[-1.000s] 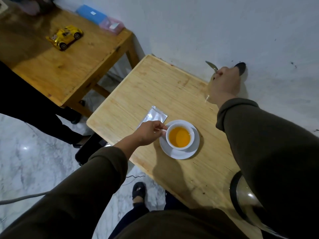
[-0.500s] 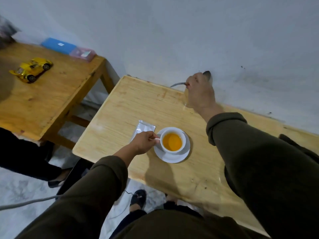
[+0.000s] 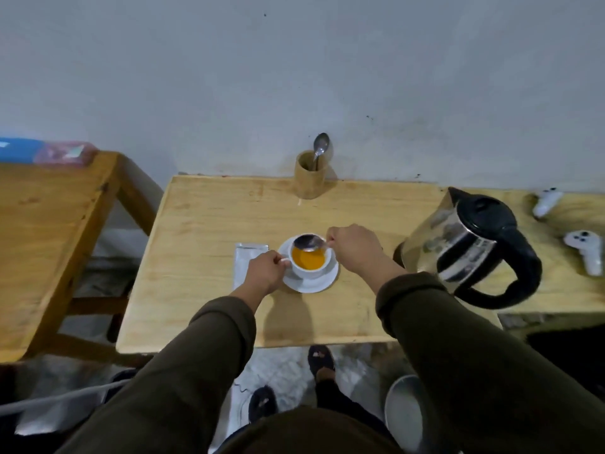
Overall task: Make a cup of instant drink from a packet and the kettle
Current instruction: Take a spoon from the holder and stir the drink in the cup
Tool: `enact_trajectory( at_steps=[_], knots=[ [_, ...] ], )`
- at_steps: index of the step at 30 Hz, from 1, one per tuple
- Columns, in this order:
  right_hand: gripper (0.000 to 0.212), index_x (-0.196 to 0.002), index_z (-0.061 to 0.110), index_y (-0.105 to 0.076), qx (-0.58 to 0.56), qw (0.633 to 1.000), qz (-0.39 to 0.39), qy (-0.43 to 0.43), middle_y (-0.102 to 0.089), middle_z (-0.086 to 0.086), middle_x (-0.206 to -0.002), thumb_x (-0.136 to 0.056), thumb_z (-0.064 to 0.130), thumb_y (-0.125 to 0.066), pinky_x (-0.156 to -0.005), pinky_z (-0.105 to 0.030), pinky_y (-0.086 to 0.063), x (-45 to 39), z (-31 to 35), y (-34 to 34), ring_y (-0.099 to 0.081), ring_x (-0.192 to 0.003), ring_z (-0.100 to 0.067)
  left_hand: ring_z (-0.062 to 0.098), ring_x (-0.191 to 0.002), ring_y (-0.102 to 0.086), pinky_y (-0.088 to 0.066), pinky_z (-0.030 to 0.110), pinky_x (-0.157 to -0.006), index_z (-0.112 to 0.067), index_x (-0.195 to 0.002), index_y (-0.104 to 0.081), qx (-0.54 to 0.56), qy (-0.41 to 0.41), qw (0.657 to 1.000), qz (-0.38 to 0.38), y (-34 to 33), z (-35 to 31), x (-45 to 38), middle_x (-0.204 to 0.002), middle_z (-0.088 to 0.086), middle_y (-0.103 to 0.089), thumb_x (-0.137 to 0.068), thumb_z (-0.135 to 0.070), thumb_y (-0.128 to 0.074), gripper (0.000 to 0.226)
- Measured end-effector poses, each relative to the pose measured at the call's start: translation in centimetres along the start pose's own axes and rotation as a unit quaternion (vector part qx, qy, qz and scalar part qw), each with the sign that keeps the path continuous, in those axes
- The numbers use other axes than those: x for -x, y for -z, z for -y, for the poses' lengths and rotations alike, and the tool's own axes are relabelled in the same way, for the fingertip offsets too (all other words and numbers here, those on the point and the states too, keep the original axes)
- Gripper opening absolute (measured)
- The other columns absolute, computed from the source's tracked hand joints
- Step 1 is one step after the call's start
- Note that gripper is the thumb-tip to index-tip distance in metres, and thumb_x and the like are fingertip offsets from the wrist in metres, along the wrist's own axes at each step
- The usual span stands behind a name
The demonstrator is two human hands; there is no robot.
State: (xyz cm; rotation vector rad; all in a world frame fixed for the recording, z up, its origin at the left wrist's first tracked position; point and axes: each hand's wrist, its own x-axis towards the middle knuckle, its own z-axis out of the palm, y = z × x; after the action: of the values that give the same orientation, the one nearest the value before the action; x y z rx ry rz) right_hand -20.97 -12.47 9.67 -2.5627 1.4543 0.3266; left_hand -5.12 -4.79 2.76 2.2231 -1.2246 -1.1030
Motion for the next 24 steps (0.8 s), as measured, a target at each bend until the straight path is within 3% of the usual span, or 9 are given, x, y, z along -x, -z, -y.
enact_trajectory(
  at_steps=[4,7,12,17,19,20,22,24],
  knots=[
    [0.027,-0.119,0.007,-0.052,0.042,0.998,0.037,-0.042,-0.057,-0.017,-0.12,-0.094,0.011,-0.042,-0.073,-0.036,-0.04,0.8,1.6,0.0,-0.057,-0.107,-0.034,0.035,-0.106,-0.062,-0.041,0.028,-0.079,-0.009,-0.117,-0.059,0.013,-0.002,1.0,0.01,0.1,0.2,-0.1,-0.117,0.016,-0.066,-0.096,-0.031,-0.046,0.033],
    [0.03,-0.122,0.007,-0.05,0.041,0.996,0.062,-0.052,-0.055,-0.016,-0.123,-0.092,0.01,-0.046,-0.075,-0.034,-0.041,0.7,2.8,0.0,-0.057,-0.109,-0.032,0.035,-0.109,-0.06,-0.044,0.031,-0.084,-0.008,-0.12,-0.058,0.011,0.001,1.0,0.013,0.2,0.1,0.1,-0.12,0.017,-0.064,-0.096,-0.031,-0.047,0.034],
    [0.028,-0.118,0.007,-0.053,0.039,0.993,0.087,-0.063,-0.057,-0.014,-0.118,-0.09,0.014,-0.054,-0.07,-0.03,-0.041,-0.3,3.3,0.5,-0.058,-0.096,-0.028,0.034,-0.111,-0.059,-0.048,0.035,-0.09,-0.008,-0.12,-0.057,0.018,0.016,1.0,0.011,0.1,-0.2,0.1,-0.122,0.016,-0.063,-0.096,-0.03,-0.046,0.034],
    [0.008,-0.09,0.01,-0.053,-0.012,0.994,0.085,-0.066,-0.061,-0.014,-0.109,-0.085,0.014,-0.058,-0.061,-0.031,-0.038,-1.6,2.5,1.5,-0.047,-0.077,-0.025,0.031,-0.112,-0.059,-0.046,0.035,-0.093,-0.009,-0.122,-0.057,0.022,0.025,0.999,0.005,0.1,-0.3,0.4,-0.126,0.013,-0.062,-0.096,-0.03,-0.048,0.035],
    [0.011,-0.077,0.011,-0.05,-0.068,0.992,0.078,-0.077,-0.065,-0.013,-0.103,-0.082,0.013,-0.06,-0.052,-0.029,-0.039,-1.9,2.2,2.3,-0.052,-0.075,-0.024,0.03,-0.115,-0.058,-0.045,0.035,-0.095,-0.009,-0.122,-0.058,0.02,0.029,0.999,-0.002,0.0,-0.5,0.4,-0.127,0.012,-0.062,-0.095,-0.03,-0.048,0.035],
    [0.008,-0.075,0.011,-0.055,-0.11,0.987,0.075,-0.085,-0.069,-0.012,-0.099,-0.081,0.011,-0.059,-0.053,-0.027,-0.044,-2.0,2.0,2.6,-0.057,-0.076,-0.024,0.03,-0.115,-0.057,-0.045,0.034,-0.096,-0.01,-0.123,-0.057,0.018,0.032,0.999,-0.005,0.0,-0.6,0.4,-0.127,0.012,-0.061,-0.096,-0.03,-0.048,0.036],
    [0.007,-0.084,0.01,-0.065,-0.203,0.972,0.062,-0.101,-0.075,-0.011,-0.093,-0.081,0.009,-0.059,-0.074,-0.03,-0.056,-2.2,1.8,2.8,-0.069,-0.083,-0.024,0.03,-0.115,-0.058,-0.045,0.035,-0.095,-0.01,-0.123,-0.057,0.018,0.038,0.999,-0.011,-0.1,-0.8,0.6,-0.127,0.012,-0.062,-0.096,-0.03,-0.048,0.035],
    [0.01,-0.09,0.011,-0.067,-0.315,0.941,0.032,-0.115,-0.075,-0.011,-0.09,-0.082,0.01,-0.062,-0.088,-0.036,-0.056,-2.1,1.8,2.5,-0.071,-0.089,-0.024,0.03,-0.114,-0.058,-0.045,0.035,-0.095,-0.01,-0.122,-0.058,0.02,0.041,0.999,-0.018,-0.3,-0.8,0.7,-0.126,0.012,-0.062,-0.096,-0.03,-0.047,0.035]
  ],
)
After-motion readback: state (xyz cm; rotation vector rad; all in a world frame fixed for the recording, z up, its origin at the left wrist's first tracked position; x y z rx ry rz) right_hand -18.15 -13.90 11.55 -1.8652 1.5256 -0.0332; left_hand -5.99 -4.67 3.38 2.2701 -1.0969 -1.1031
